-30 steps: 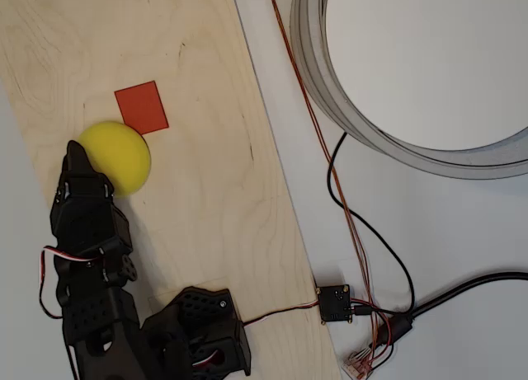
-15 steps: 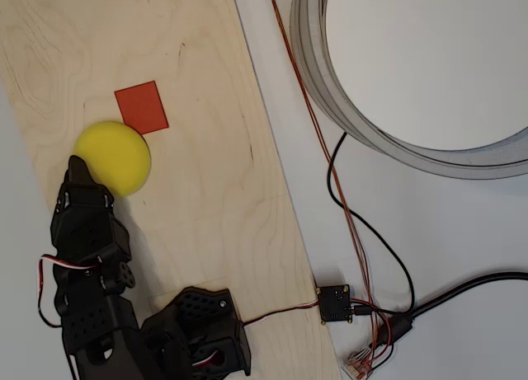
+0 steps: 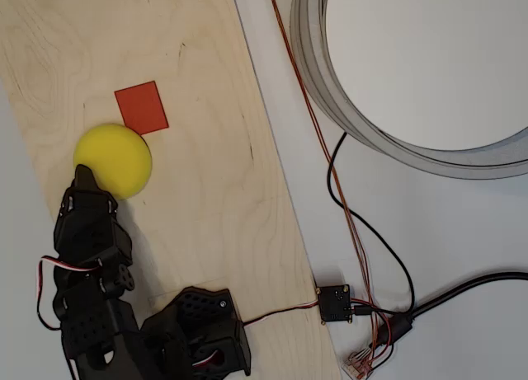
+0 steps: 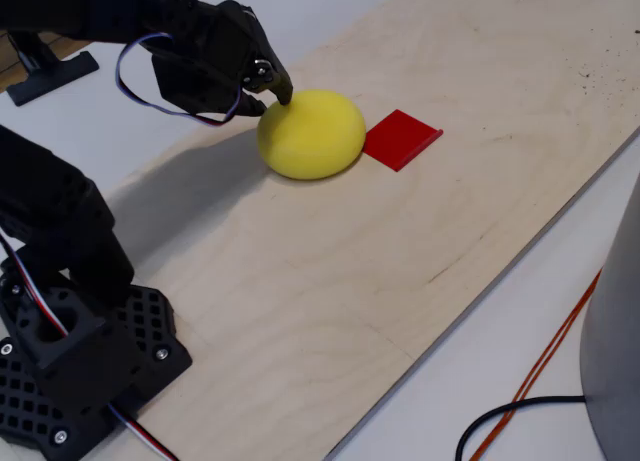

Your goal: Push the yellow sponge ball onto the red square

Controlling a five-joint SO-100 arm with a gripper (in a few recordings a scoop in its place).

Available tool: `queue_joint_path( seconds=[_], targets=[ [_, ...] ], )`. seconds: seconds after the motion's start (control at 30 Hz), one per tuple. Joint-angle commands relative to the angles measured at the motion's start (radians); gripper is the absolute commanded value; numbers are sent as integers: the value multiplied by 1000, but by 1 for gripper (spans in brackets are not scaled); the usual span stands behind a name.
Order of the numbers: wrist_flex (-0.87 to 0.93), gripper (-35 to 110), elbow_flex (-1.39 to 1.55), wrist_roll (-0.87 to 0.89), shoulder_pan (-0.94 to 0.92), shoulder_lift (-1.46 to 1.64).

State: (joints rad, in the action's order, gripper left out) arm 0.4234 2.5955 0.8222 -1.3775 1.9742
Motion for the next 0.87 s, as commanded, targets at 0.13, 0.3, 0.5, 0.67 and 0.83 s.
queue_joint_path(
  seconds=[0.13,0.3,0.5,0.67,0.83],
  targets=[
    [12,7,-94,-120,-104,-78],
    [15,7,-143,-207,-166,-123],
    [54,7,-193,-259,-210,-143],
    [60,7,-201,-250,-213,-144],
    [66,7,-169,-199,-176,-83]
  ],
)
